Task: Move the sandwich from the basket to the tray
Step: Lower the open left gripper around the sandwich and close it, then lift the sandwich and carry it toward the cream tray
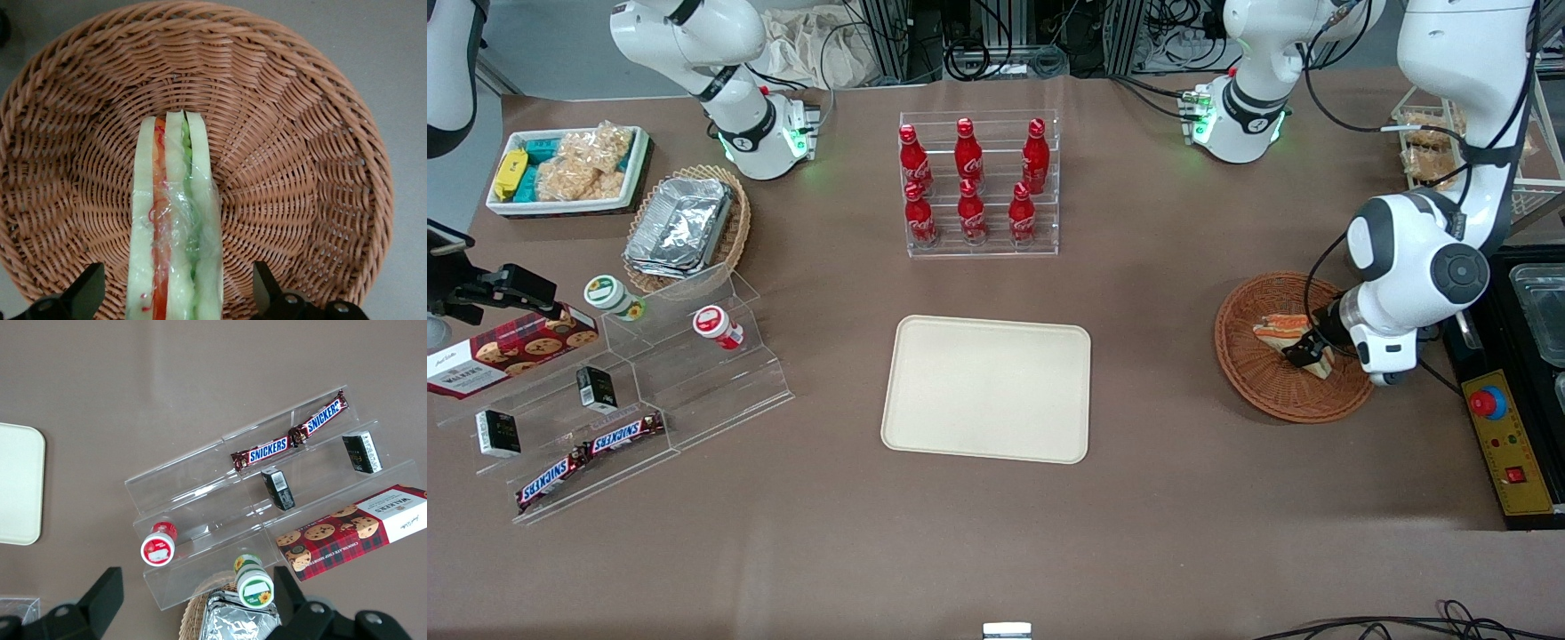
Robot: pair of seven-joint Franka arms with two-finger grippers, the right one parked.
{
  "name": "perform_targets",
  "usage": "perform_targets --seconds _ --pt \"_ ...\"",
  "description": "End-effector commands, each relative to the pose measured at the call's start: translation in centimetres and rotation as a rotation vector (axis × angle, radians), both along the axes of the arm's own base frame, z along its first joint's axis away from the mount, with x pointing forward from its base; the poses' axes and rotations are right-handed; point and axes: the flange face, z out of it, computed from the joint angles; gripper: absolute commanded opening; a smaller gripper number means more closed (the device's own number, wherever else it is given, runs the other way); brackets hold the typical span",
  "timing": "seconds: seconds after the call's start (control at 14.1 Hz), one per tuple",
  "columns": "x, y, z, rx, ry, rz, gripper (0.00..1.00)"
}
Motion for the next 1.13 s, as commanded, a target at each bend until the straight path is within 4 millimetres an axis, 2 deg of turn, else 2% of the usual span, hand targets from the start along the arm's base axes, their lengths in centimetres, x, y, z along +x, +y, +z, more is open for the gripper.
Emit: perform_targets --seconds 0.0,0.07,0.14,0.28,0.42,0.5,0.64,0.85,0.99,1.06 --pt "0.4 -0.1 -1.0 0.01 -0.008 0.009 0.96" --pt "0.4 -0.1 -1.2 0.01 -0.006 0.009 0.86" --pt "0.4 -0.1 -1.3 0.011 -0.011 0.01 0.71" --pt "0.5 -0.1 -1.8 0.011 -0.018 0.01 0.33" --pt "0.5 -0.1 -2.0 0.012 -0.015 0.009 0.08" --pt "0.6 -0.2 -1.5 0.012 -0.023 0.006 0.0" --pt "0.7 -0.2 0.4 0.01 -0.032 -0.002 0.0" --pt "1.0 -0.7 6.5 0.0 -0.026 -0.032 0.0" --pt "2.1 -2.2 11.3 -0.017 -0.029 -0.062 0.0" --pt "2.5 -4.3 13.2 -0.028 -0.034 -0.097 0.0"
